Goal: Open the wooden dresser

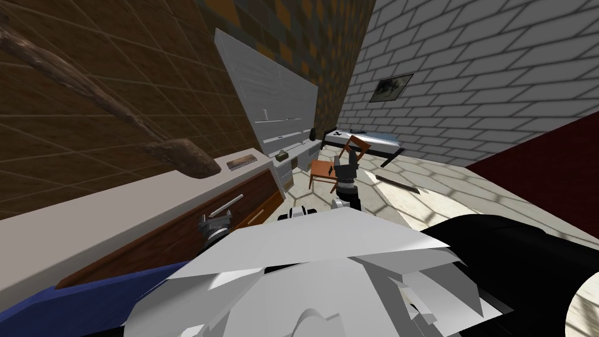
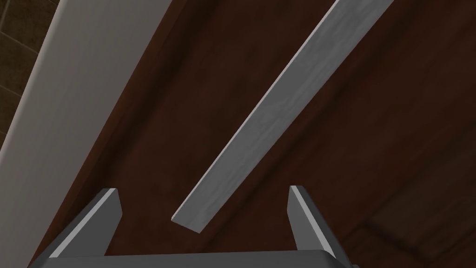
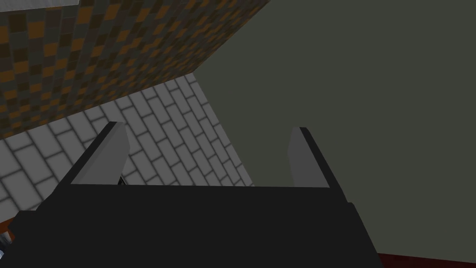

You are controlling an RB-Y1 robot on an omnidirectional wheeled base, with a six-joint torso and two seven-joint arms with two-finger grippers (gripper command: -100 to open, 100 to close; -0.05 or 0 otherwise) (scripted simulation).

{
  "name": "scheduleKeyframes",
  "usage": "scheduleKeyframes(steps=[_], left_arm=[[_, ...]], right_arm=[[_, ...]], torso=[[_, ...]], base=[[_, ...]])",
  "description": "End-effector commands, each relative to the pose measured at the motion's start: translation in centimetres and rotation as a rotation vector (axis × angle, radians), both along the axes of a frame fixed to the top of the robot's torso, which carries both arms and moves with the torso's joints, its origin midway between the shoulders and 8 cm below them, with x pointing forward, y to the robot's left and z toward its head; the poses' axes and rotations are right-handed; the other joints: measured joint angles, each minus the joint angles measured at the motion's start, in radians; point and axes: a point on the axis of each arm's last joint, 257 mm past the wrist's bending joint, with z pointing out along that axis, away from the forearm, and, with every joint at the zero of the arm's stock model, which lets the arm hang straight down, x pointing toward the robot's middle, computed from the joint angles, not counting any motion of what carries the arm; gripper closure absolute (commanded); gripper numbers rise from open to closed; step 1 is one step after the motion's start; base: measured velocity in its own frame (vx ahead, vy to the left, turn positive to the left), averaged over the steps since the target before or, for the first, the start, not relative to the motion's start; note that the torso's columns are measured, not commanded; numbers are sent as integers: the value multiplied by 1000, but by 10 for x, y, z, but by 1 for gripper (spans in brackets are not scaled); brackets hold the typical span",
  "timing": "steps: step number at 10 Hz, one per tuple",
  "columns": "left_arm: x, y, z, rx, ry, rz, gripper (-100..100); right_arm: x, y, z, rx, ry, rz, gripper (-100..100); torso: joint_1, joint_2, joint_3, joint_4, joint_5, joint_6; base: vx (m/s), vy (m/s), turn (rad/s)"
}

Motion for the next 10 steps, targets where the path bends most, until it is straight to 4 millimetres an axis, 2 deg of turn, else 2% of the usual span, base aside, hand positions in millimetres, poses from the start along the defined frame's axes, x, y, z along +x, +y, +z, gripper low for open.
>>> scheduleKeyframes(steps=[1, 2, 8, 9, 10], left_arm=[[-2, 3, 3, 1, 0, 2, -100], [-2, 3, 3, 0, 0, 2, 100], [-17, -40, 10, 2, -6, -89, 100], [-15, -37, 1, -7, 10, -83, 100], [-19, -48, 2, -5, 10, -105, 100]], right_arm=[[0, 0, 0, 0, 0, 0, 0], [0, 0, 0, 0, 0, 0, 0], [0, 0, 0, 0, 0, 0, 0], [0, 0, 0, 0, 0, 0, 0], [0, 0, 0, 0, 0, 0, 0]], torso=[[4, -4, -2, -1, 1, 0], [2, -2, -1, -1, 1, 0], [-1, 7, 3, 4, -5, -4], [-1, 7, 2, 4, -5, -4], [1, 4, 1, 4, -4, -2]], base=[[48, 40, -7], [7, 7, 0], [-27, -66, 138], [-16, -39, 26], [-17, -30, 113]])
